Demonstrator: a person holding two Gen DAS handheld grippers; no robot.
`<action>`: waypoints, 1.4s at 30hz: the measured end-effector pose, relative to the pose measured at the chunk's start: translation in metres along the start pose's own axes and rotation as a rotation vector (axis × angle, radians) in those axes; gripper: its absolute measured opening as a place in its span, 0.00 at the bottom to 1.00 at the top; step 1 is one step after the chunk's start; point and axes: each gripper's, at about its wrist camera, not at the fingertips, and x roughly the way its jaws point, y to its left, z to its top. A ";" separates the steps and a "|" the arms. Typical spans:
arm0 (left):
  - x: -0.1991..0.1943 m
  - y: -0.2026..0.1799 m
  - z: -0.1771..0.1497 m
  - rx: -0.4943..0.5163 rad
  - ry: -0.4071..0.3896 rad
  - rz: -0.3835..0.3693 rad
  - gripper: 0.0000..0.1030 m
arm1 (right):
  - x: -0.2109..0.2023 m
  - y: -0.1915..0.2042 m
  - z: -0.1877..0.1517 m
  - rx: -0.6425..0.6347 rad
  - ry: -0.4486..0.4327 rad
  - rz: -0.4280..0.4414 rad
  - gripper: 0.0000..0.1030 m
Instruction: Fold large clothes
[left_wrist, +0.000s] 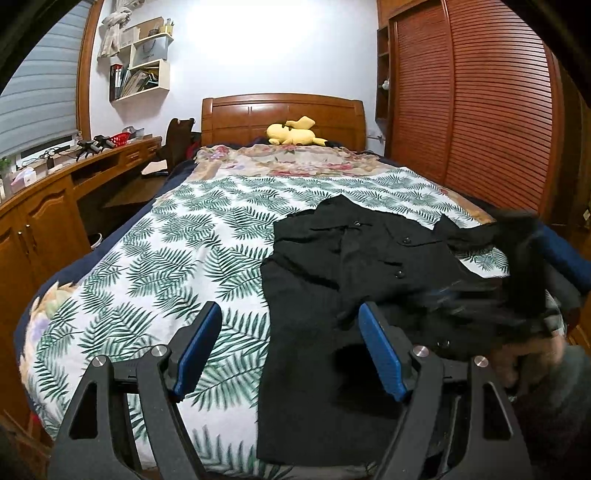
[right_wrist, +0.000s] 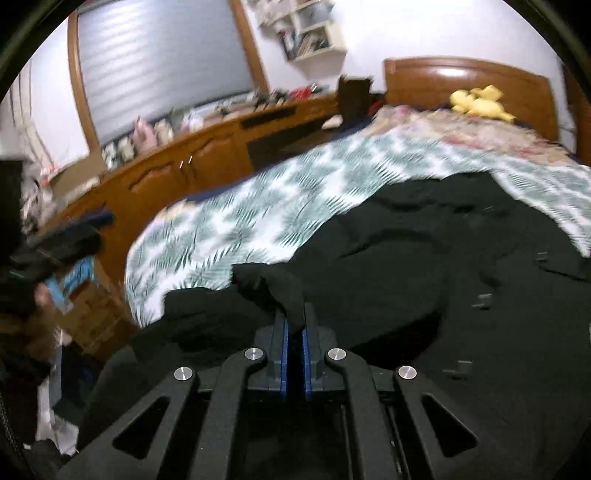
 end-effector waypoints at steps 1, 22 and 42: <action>0.005 -0.003 0.000 -0.002 0.001 -0.008 0.75 | -0.016 -0.007 0.000 0.014 -0.028 -0.010 0.05; 0.070 -0.091 0.013 0.056 0.029 -0.154 0.75 | -0.160 -0.106 -0.057 0.218 -0.171 -0.463 0.48; 0.166 -0.111 0.017 0.083 0.041 -0.205 0.75 | -0.091 -0.113 -0.046 0.190 0.052 -0.423 0.66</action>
